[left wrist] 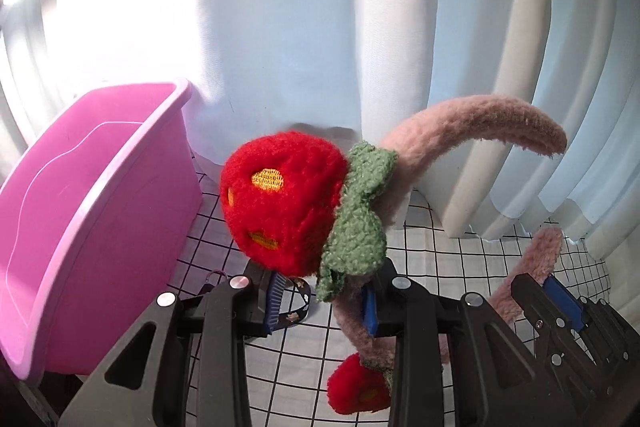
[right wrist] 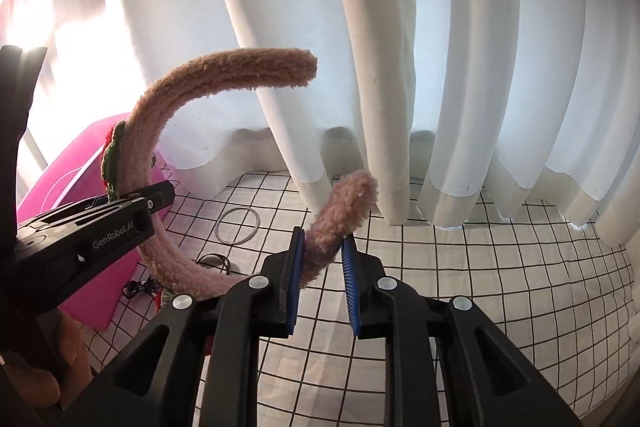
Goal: Organize jewelry
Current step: 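Lift the headband with both tools, carry it into the tub and open both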
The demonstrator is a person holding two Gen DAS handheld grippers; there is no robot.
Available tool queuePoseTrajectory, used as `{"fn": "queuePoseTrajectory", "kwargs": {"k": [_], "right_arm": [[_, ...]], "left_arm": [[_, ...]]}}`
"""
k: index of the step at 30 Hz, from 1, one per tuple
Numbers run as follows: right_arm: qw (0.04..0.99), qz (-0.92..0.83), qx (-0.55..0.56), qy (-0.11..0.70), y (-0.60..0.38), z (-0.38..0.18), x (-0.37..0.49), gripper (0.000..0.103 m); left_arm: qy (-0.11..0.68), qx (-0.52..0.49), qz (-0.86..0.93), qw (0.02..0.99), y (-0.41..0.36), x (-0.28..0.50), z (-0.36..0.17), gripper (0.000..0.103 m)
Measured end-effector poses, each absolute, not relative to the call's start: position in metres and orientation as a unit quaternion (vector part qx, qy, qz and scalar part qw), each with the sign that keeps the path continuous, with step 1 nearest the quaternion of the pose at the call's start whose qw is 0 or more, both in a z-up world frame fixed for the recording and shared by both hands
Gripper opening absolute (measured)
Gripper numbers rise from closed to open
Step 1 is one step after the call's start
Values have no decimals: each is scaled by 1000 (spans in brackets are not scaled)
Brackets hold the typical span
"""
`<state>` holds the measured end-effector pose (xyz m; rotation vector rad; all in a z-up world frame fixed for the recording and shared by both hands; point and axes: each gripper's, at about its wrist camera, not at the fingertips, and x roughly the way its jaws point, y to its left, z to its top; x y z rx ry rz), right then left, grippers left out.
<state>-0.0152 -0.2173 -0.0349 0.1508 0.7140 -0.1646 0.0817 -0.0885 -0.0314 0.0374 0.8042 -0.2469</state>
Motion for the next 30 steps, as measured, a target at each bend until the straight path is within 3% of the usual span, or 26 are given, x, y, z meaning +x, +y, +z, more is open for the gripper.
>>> {"fn": "queuePoseTrajectory", "kwargs": {"k": [18, 30], "right_arm": [[962, 52, 15, 269, -105, 58, 52, 18], [946, 147, -12, 288, -12, 48, 117, 18]], "left_arm": [[316, -25, 0, 949, 35, 91, 68, 31], [320, -37, 98, 942, 141, 114, 74, 31]]}}
